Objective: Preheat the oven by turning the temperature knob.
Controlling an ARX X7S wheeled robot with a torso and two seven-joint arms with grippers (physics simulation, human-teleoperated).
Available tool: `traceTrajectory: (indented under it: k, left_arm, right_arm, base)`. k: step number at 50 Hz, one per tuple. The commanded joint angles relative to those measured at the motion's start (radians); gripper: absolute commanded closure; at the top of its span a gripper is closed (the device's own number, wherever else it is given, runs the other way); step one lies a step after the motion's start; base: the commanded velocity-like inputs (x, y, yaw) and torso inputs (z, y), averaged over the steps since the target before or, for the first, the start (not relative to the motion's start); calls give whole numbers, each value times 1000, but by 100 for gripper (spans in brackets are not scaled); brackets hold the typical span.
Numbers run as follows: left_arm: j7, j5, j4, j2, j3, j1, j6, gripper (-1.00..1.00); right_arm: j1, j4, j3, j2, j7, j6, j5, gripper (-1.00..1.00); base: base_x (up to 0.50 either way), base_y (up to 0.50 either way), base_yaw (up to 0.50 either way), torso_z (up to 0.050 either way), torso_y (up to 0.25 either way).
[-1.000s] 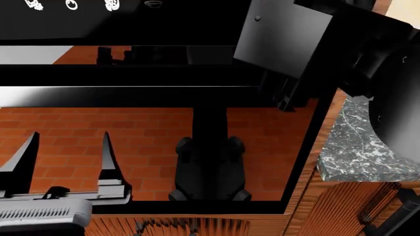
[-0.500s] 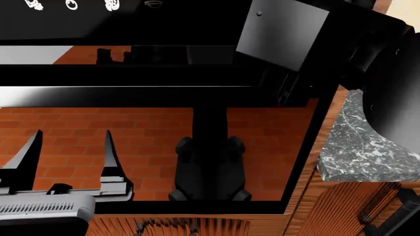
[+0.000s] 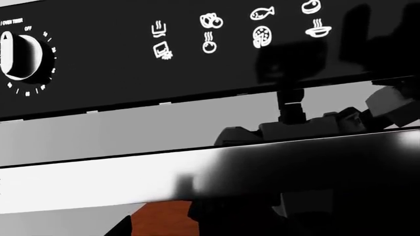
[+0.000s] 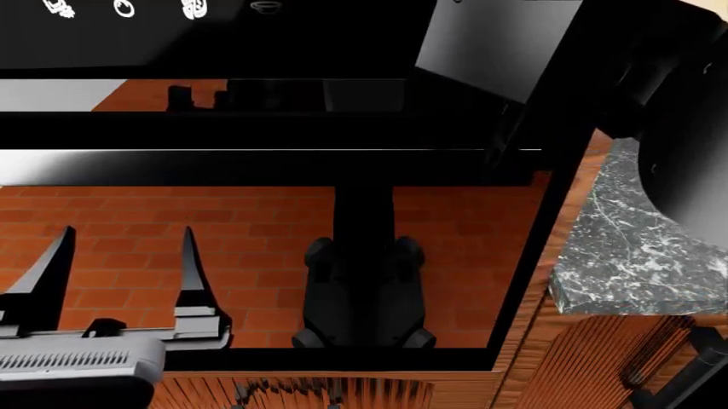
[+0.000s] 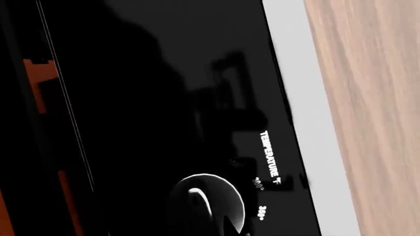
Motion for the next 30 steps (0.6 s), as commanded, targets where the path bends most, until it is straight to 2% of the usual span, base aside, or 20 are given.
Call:
traceTrajectory:
  k: [1, 21, 30]
  left_arm:
    - [-8, 2, 13, -3, -2, 10, -3, -100]
    - [-8, 1, 5, -5, 0, 6, 3, -100]
    - [-9, 2, 6, -7, -2, 12, 9, -100]
  right_arm:
    - [-4, 0, -2, -7, -24, -18, -7, 100]
    - [-59, 20, 37, 13, 6, -102, -33, 100]
    - [-116, 55, 79, 16, 64, -144, -28, 100]
  base:
    - [0, 0, 0, 0, 0]
    - [1, 0, 1, 0, 0]
    - [4, 2, 5, 0, 0]
